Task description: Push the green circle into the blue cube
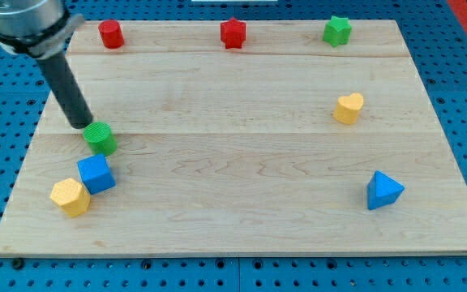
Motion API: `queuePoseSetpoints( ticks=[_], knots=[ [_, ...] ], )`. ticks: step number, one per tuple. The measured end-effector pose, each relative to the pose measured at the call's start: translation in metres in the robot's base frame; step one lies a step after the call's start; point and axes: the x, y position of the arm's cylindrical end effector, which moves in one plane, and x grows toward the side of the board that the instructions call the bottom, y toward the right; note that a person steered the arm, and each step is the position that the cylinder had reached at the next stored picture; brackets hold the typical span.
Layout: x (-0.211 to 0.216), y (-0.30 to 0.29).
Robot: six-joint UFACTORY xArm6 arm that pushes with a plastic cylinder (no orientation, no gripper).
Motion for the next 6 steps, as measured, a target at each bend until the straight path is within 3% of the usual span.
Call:
queuePoseSetpoints(
  ticks=[2, 3, 4, 5, 6],
  knots=[
    [0.021, 0.018],
    [-0.037, 0.041],
    [-0.121, 0.066],
    [-0.199, 0.064],
    [-0.242, 0.037]
  ],
)
